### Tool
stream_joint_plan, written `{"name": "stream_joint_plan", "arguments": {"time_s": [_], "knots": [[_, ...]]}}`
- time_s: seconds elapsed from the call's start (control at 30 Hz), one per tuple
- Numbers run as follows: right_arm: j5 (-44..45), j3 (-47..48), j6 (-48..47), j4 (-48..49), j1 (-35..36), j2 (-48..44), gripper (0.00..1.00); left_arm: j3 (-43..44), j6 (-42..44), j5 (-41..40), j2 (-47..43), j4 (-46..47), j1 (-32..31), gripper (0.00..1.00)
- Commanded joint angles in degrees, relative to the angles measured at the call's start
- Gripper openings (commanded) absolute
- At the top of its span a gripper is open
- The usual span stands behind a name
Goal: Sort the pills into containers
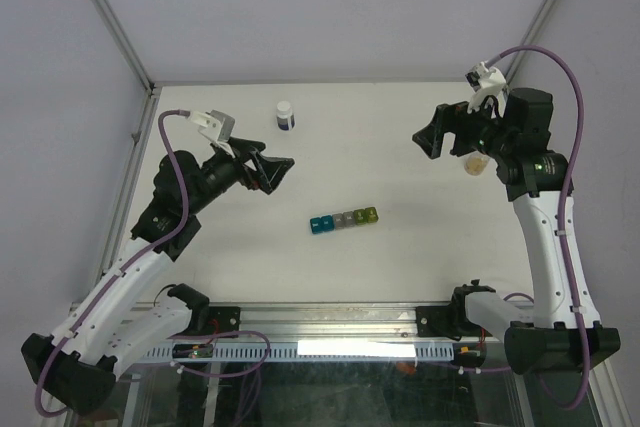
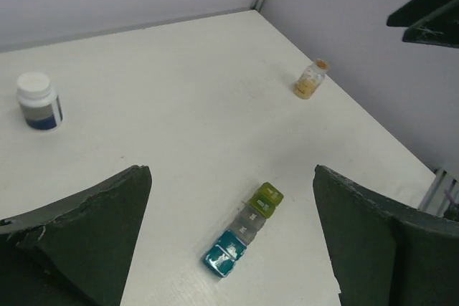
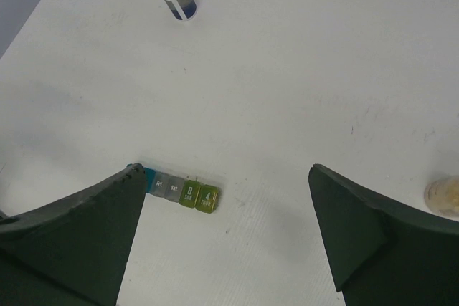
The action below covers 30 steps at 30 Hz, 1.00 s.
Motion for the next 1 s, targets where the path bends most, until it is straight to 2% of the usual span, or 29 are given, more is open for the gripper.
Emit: {"name": "stream_joint_plan", "arguments": {"time_s": [0.0,0.23,0.3,0.37,0.5,0.73,0.8,0.97], "knots": [[2.5,-2.9,3.4,6.7,-1.7,-1.5,0.99,-4.0,-5.9,4.0,-1.5,5.5,6.1,0.99],[1.6,-9.5,6.5,13.6,-3.8,-2.4,1.00,-13.4,-13.7,8.2,-1.3,15.8,15.0,0.99],[-1.1,-11.8,5.7,15.9,-4.2,-2.7,1.00,-15.2,-15.6,9.1,-0.4,18.4,16.5,0.98],[-8.3,-13.8,1.4,17.1,-4.1,-2.7,1.00,-16.7,-16.1,7.8,0.8,20.0,16.8,0.97],[-14.6,-16.4,-8.4,15.9,-1.6,-1.6,1.00,-15.7,-12.1,-2.3,5.2,17.0,10.4,0.94],[-24.4,-22.1,-16.3,19.0,-0.1,-0.4,1.00,-12.5,-7.3,-14.4,18.1,17.5,3.1,0.85],[-26.8,-22.9,-19.8,18.1,0.5,0.2,1.00,-10.9,-5.3,-12.6,22.3,18.8,2.5,0.81],[-30.6,-24.7,-35.7,10.7,4.1,2.2,1.00,-10.1,0.6,1.9,30.0,25.4,1.5,0.74]]}}
